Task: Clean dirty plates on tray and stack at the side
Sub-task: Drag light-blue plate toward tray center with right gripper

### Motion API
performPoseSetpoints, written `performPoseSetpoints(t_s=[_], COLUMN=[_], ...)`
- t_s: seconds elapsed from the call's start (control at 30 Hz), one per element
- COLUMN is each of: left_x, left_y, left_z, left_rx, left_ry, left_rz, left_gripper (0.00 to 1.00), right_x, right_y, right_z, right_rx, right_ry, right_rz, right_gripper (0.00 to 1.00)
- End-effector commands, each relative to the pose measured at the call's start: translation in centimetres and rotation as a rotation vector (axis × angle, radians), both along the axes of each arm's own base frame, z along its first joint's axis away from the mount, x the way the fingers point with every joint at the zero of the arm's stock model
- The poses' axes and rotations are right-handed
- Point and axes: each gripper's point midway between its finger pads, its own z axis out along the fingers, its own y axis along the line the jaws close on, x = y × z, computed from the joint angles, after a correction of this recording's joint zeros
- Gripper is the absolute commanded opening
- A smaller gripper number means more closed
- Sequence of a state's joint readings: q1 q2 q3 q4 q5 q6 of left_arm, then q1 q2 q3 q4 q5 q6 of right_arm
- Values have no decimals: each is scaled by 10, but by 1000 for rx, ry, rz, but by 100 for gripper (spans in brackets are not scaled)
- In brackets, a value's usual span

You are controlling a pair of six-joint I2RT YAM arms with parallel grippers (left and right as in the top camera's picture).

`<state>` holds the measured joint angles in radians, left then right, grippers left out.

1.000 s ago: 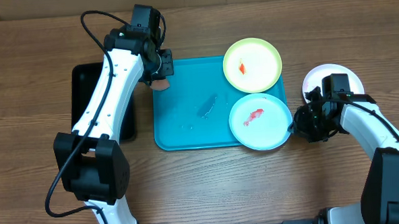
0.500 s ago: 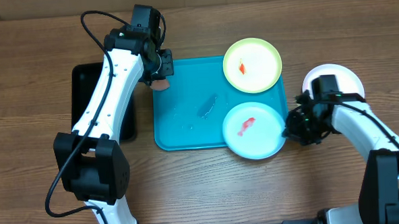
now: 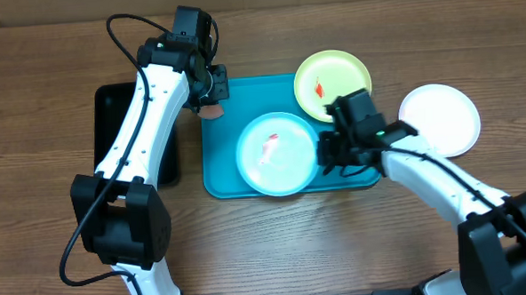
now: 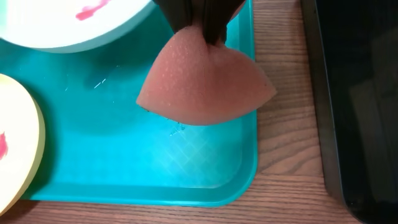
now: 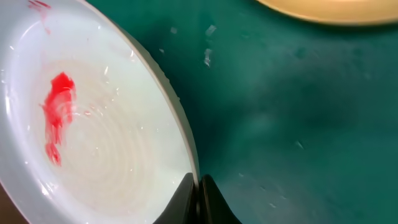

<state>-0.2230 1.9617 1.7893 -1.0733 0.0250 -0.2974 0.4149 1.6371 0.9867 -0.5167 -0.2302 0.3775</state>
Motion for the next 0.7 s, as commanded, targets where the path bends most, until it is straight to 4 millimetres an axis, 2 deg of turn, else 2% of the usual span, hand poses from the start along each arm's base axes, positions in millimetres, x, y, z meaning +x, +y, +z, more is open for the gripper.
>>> performPoseSetpoints(t_s=[0.0,0.33,0.63,0.67], left_x=[4,4,5,5], left_y=[-5,-6,-6,-6], left_z=[8,8,8,8], left_rx=[-2,-2,-2,-2], left_ry=[-27,-30,-30,-30], left_rz=[3,3,3,3], left_gripper=[4,4,4,4], right_x=[14,23,47,49], right_y=[9,32,46,47], right_z=[-3,-30,-5,-2], right_rx=[-41,-60,-43,-39], right_ry=[-59,-55,-131,-140], right_rz=[-3,224,223,223], right_gripper=[4,4,8,12])
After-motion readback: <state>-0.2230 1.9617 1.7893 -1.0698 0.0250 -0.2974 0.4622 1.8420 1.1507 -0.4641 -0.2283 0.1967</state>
